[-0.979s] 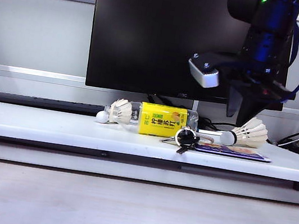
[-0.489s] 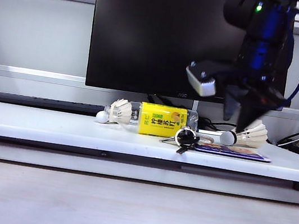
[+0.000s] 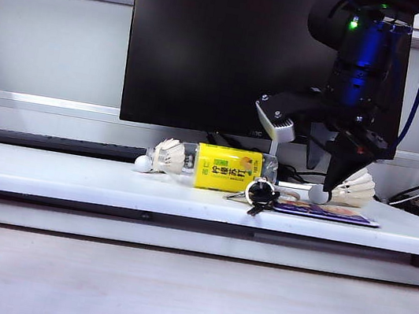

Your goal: Stack the badminton balls on the table vertically.

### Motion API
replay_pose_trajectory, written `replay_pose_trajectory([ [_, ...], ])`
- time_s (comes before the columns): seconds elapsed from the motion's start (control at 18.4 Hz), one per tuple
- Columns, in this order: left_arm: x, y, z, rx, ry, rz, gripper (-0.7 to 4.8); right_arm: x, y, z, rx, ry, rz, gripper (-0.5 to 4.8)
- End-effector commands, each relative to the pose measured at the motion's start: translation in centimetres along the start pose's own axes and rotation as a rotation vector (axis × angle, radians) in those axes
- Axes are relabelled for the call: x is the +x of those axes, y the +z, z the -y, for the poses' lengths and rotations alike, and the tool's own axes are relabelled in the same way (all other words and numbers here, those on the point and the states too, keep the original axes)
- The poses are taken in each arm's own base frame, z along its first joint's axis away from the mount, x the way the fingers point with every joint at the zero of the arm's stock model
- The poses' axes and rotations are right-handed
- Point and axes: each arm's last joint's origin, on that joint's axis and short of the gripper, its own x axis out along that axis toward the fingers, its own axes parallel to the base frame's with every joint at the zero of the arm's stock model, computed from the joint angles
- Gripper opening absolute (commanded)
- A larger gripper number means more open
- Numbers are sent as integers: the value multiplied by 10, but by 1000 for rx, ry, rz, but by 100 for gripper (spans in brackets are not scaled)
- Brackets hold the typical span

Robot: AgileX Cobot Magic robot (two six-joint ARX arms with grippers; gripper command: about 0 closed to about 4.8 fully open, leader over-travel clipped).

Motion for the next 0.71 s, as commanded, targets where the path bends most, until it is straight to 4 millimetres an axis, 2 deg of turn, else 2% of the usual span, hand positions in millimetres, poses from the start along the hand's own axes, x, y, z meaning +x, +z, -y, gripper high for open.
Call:
replay_pose_trajectory([
  [0.05,-1,2,1,12,-2,7,158,2,0,1,1,-4,1,270],
  [0.71,-1,0,1,9,-2,-12,158,18,-4,-2,7,43,-12,261],
])
